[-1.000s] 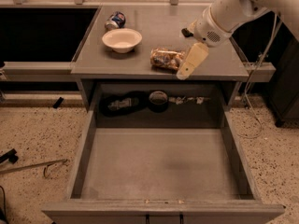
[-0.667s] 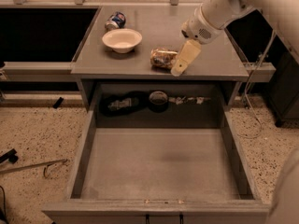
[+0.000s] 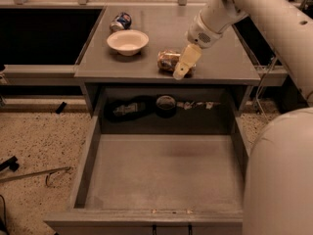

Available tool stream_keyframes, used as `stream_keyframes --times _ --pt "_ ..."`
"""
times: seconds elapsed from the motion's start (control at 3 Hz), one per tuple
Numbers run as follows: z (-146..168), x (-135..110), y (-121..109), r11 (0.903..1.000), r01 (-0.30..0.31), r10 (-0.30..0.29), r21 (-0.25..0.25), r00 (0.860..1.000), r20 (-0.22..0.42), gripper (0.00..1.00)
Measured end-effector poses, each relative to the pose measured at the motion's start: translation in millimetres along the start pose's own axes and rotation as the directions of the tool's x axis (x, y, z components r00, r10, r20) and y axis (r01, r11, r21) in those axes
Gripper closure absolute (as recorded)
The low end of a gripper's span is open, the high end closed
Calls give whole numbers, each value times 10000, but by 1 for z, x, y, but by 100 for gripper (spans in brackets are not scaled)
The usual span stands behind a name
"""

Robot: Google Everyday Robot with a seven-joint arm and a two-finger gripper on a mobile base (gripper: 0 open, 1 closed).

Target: Place orange can into top drawer

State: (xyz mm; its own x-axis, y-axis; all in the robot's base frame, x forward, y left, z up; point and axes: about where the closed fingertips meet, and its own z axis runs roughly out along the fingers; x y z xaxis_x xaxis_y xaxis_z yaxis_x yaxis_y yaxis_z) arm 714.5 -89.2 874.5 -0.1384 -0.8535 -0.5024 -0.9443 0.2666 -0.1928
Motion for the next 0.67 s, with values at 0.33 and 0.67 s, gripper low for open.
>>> stream_keyframes --times 0.33,0.67 --pt "13 4 -5 9995 -243 241 -176 9996 -134 0" --pt "22 7 -6 9988 -377 370 -320 9991 -224 0"
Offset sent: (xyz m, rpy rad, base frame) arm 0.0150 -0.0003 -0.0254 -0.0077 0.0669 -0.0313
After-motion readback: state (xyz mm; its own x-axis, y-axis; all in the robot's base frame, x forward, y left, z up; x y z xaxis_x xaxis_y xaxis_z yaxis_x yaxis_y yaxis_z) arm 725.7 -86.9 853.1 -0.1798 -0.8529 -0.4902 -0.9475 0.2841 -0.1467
